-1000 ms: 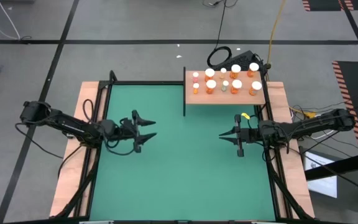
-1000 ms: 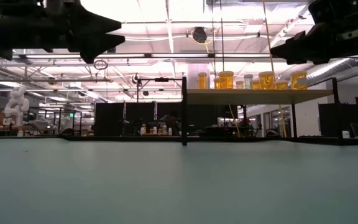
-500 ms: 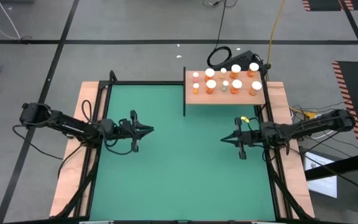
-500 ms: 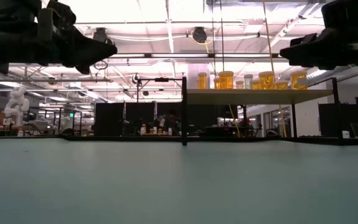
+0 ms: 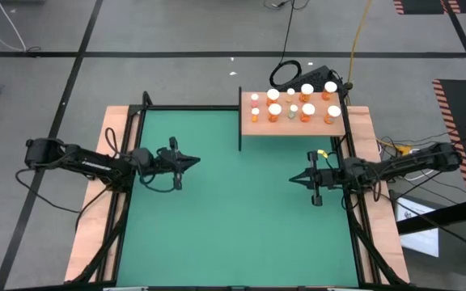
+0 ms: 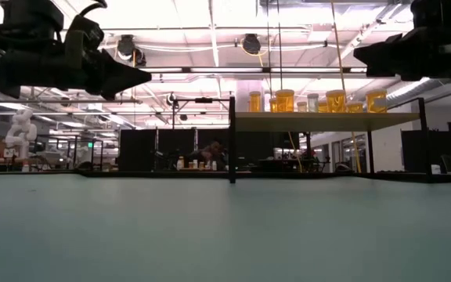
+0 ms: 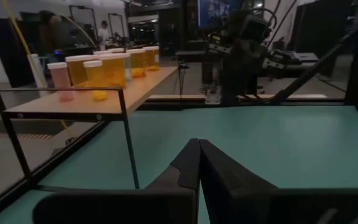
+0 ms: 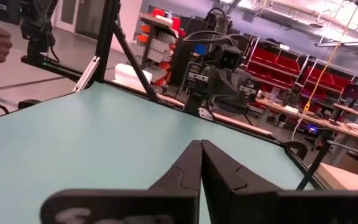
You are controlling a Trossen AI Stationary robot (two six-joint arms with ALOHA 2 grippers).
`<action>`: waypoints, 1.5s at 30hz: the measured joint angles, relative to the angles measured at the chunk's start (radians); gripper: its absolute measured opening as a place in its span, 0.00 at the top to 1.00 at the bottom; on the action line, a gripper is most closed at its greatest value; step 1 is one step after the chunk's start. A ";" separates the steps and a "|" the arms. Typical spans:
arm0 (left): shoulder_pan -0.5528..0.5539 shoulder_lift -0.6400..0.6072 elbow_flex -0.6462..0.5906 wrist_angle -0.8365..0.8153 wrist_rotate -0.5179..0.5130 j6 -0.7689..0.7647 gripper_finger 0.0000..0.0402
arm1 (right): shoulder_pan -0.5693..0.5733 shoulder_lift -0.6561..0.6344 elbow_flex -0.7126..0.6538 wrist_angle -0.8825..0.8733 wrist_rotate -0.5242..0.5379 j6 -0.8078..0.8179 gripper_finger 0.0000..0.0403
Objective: Pick and place medicine bottles onto shelf by color
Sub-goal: Return to Home Position
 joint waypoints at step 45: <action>0.037 0.000 0.000 -0.014 0.019 -0.056 0.95 | -0.135 -0.569 -0.002 -0.537 -0.159 -0.046 1.00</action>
